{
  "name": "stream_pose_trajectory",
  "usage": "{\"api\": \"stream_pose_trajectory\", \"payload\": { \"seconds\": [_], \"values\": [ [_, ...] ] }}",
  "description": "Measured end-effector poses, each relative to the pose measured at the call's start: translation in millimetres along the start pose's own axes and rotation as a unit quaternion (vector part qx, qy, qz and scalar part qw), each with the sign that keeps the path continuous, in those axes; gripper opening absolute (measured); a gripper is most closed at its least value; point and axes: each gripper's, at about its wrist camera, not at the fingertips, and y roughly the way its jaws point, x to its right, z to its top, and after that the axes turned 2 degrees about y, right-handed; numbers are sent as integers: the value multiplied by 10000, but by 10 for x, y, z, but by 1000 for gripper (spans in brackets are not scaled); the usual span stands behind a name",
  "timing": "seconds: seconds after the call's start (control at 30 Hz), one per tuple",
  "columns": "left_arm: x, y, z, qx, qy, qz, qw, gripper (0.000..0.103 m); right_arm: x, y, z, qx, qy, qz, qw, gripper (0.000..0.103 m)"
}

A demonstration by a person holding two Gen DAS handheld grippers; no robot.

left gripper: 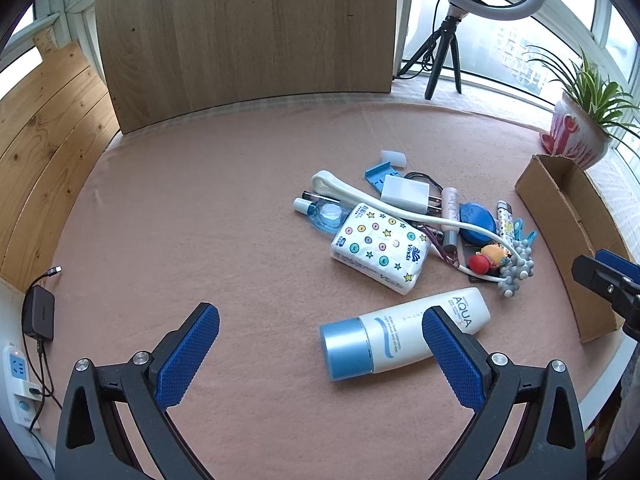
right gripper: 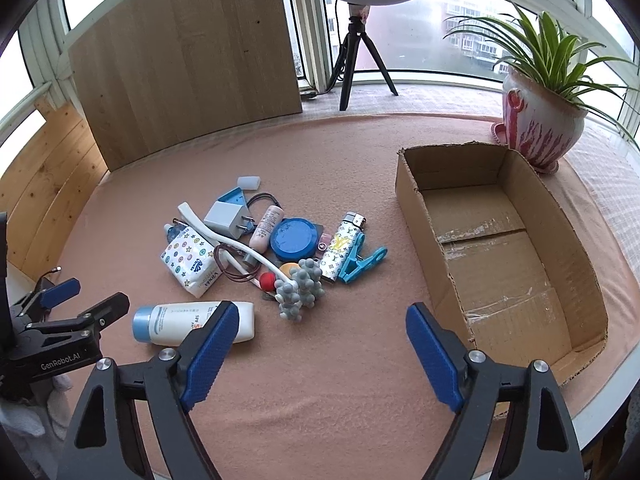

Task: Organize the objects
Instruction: 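Reach the right gripper to the white massager cable and grasp it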

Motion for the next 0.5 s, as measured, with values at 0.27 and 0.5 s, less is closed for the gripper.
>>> {"api": "stream_pose_trajectory", "payload": {
  "seconds": [0.27,0.5],
  "values": [
    [-26,-2,-4,32,-67,23,10000,102,-141,510,255,-669,-228,537,9961,45],
    [-103,-2,-82,-26,-222,10,9998,100,-328,805,303,-930,-736,425,9920,43]
  ]
}}
